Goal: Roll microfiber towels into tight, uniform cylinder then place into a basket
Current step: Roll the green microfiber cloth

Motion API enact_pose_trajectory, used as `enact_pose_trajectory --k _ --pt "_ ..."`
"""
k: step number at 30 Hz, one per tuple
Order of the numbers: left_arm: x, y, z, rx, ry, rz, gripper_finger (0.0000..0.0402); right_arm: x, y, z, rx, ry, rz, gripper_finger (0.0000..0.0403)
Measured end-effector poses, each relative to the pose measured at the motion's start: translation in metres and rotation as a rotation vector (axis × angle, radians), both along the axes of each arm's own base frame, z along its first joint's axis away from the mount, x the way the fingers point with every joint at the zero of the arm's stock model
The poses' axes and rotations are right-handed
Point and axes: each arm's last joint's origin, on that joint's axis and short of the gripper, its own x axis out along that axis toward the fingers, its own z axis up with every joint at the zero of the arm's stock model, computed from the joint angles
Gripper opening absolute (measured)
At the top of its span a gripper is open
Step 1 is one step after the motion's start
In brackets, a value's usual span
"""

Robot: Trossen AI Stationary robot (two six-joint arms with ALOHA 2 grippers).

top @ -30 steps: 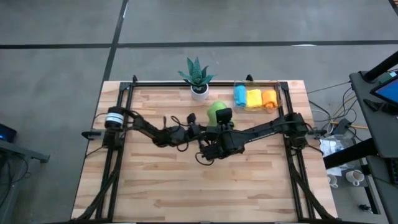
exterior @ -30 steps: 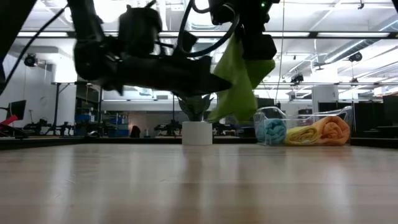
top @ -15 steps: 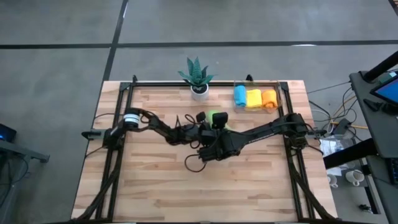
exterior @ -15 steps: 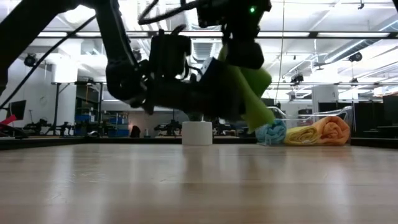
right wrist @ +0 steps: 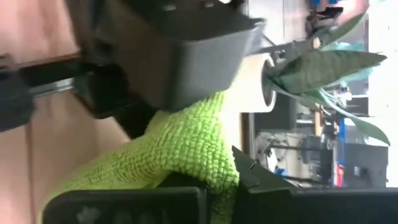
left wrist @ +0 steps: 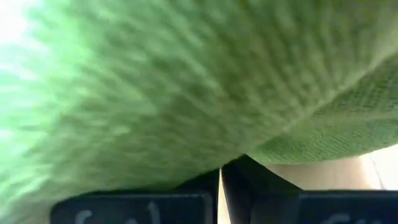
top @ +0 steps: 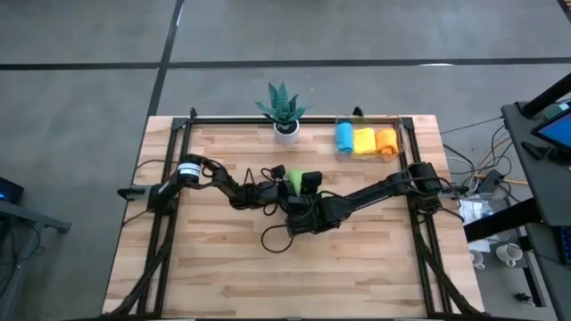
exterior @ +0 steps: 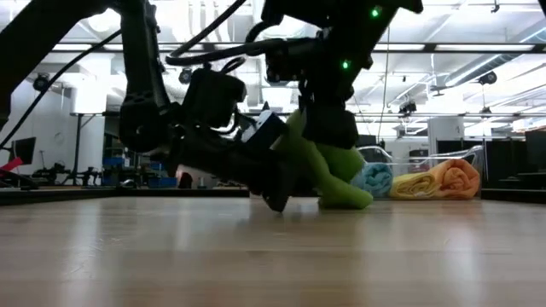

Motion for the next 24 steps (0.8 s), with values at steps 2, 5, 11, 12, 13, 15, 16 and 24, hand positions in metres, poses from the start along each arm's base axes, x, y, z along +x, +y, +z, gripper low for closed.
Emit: enact_pose_trajectory --k 2,5,11,12,13,15,16,24 --pt "-0.004 0.000 -0.001 -0.011 0.003 0.003 0.0000 0.001 0.000 -0.006 0.018 -0.010 0.013 0.0008" --pt "-0.010 0.000 -0.002 -0.011 0.017 0.005 0.0000 0.002 0.001 -0.010 0.067 -0.025 0.028 0.0008" --pt "-0.034 0.001 0.003 0.013 0.072 0.049 0.0000 0.001 0.001 -0.014 0.077 -0.032 0.030 0.0008" --pt "-0.039 0.001 0.004 0.011 0.084 0.052 0.0000 0.001 0.001 -0.015 0.077 -0.032 0.030 0.0008" --pt "-0.044 0.001 0.006 0.010 0.101 0.052 0.0000 0.000 0.001 -0.016 0.076 -0.029 0.030 0.0008" --pt "-0.056 0.000 0.008 0.012 0.148 0.055 0.0000 -0.001 0.000 -0.019 0.077 -0.025 0.030 0.0008" --pt "-0.061 0.000 0.011 0.011 0.168 0.055 0.0000 -0.001 0.000 -0.020 0.078 -0.029 0.032 0.0008" --pt "-0.104 0.000 0.035 -0.036 0.163 0.129 0.0000 0.006 -0.001 -0.034 0.150 -0.047 0.166 0.0009"
